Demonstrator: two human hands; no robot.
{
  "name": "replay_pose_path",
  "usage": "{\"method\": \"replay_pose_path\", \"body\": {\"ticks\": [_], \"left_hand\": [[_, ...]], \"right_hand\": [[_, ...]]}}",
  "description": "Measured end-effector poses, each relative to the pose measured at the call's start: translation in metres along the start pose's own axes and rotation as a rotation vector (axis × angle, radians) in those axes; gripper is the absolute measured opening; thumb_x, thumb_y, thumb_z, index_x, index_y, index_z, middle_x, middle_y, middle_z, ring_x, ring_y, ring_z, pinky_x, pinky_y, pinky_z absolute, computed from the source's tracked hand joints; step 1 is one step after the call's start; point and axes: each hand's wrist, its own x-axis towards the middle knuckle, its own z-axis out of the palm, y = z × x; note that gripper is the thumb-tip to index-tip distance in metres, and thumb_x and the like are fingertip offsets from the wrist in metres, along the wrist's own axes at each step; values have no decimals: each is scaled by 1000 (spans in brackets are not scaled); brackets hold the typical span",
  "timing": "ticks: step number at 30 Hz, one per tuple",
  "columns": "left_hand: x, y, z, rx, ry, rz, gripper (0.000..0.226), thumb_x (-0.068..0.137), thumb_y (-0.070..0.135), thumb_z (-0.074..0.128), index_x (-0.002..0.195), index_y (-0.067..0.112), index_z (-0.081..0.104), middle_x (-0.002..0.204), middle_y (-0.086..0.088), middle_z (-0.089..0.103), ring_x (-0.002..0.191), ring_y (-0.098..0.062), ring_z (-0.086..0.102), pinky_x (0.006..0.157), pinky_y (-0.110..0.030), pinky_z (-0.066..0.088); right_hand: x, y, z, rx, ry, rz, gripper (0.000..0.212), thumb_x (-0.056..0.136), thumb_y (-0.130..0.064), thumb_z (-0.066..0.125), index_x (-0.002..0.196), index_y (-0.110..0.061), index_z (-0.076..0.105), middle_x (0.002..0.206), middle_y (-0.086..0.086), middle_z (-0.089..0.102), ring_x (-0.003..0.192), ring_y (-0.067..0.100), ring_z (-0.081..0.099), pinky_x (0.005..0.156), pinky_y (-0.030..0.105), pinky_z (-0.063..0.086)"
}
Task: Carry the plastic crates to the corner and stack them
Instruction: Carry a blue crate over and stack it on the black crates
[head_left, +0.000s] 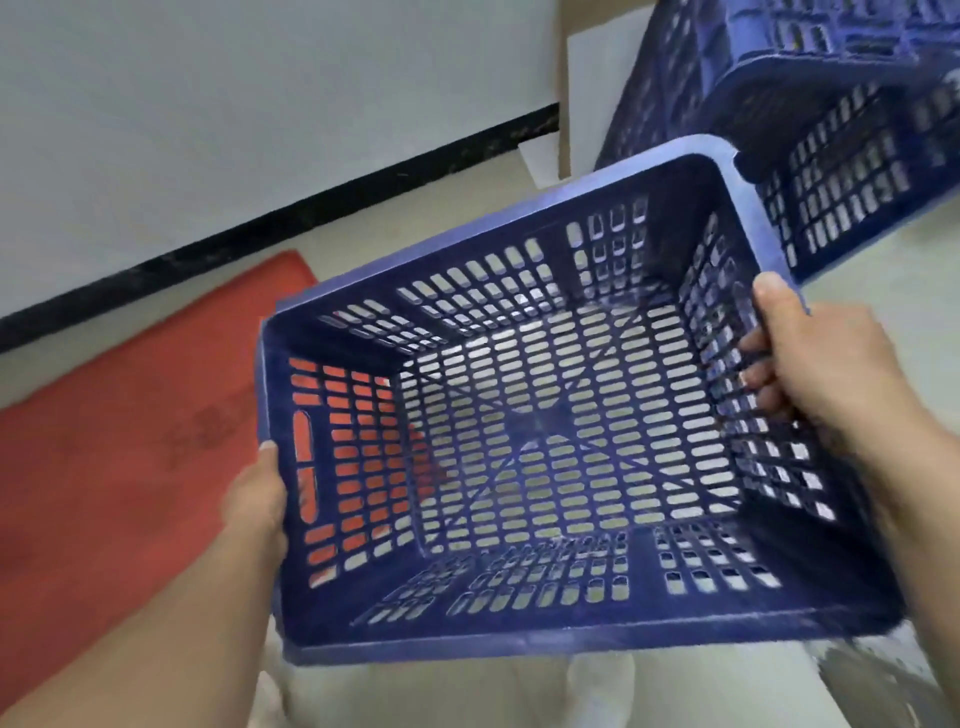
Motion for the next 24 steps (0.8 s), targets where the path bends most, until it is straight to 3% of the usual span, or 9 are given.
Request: {"method": "replay_pose_path", "body": {"ticks": [4,6,9,13,20,22,24], "left_hand": [[42,32,-84,-70,90,20,54,94,45,48,124,1,56,111,-21,65,70,-26,55,73,-37,46],[64,49,-127,-79,128,50,53,94,43,48,124,0,56,106,-22,64,61,-24,51,72,-36,45],[94,72,-188,-109,171,53,49,94,43,48,121,4,57,80,-12,60,62,-25,52,65,-37,47],[135,94,-262,-140,241,84,42,90,46,52,114,12,60,102,-13,65,88,-32,62,87,-51,50],[206,101,-342,-188,326,57,48,83,53,53,110,14,63,102,-11,68,81,-28,64,82,-42,52],[222,97,-354,-203,361,39,47,88,45,53,116,9,63,104,-16,67,71,-24,60,76,-36,50],[231,92,-360,-196,367,6,38,89,38,52,108,7,64,90,-14,65,56,-18,57,63,-30,50]], "right_hand": [[-32,-43,76,36,-90,-5,53,94,-53,36,70,-10,57,60,12,62,27,12,51,38,23,40],[-49,-68,119,43,-158,-19,53,97,-48,33,74,-7,57,64,15,65,36,19,58,45,27,43],[-73,-106,180,45,-250,-37,50,99,-43,31,81,-5,59,72,23,67,55,32,62,51,31,45],[-99,-149,260,4,-327,-66,51,98,-41,31,88,-4,65,71,20,68,64,34,65,74,45,53],[-120,-188,378,18,-476,-87,46,100,-35,31,103,-1,62,86,21,66,77,34,64,79,42,51],[-120,-195,404,4,-512,-106,46,100,-35,30,108,0,60,90,21,67,81,36,65,84,44,51],[-120,-203,426,-5,-543,-129,45,100,-33,31,113,0,58,99,24,67,86,37,65,88,46,53]]}}
